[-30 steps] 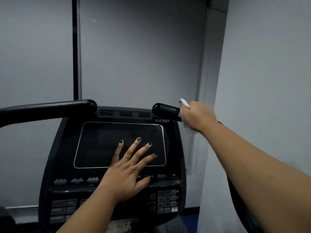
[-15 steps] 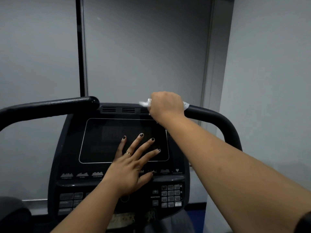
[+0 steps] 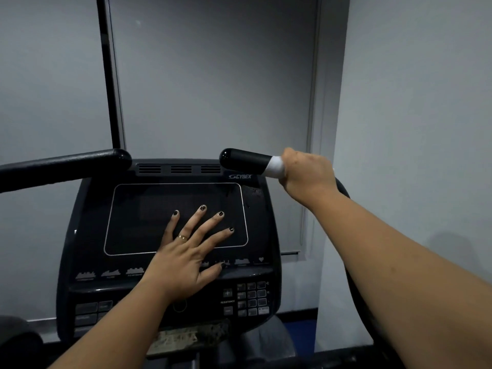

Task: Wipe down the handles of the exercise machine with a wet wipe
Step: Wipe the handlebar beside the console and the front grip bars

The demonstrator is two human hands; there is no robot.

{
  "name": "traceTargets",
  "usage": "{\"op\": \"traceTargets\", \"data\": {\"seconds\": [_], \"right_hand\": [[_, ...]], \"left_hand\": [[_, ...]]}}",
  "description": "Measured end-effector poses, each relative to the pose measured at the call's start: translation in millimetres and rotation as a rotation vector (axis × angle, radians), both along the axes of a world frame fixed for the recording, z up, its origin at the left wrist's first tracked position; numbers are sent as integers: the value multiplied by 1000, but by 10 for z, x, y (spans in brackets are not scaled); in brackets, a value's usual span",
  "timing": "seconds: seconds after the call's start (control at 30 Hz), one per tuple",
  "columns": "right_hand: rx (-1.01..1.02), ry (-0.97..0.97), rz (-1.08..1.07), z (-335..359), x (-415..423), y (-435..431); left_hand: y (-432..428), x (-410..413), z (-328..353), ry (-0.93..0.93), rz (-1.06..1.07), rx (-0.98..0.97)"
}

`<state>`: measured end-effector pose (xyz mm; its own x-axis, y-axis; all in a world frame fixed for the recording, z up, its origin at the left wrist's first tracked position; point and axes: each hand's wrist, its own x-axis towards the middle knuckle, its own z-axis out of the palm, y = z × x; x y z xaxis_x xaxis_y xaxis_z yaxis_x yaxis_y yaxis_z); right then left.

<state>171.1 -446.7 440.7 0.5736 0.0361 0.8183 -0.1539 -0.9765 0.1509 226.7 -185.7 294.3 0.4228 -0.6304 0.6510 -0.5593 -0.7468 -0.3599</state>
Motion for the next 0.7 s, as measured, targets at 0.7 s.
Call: {"op": "traceTargets", "data": {"seconds": [0.7], "right_hand": [[647,380,29,328,-135,88]], "left_hand": [[-20,-3,-11,1,-39,-58]]}}
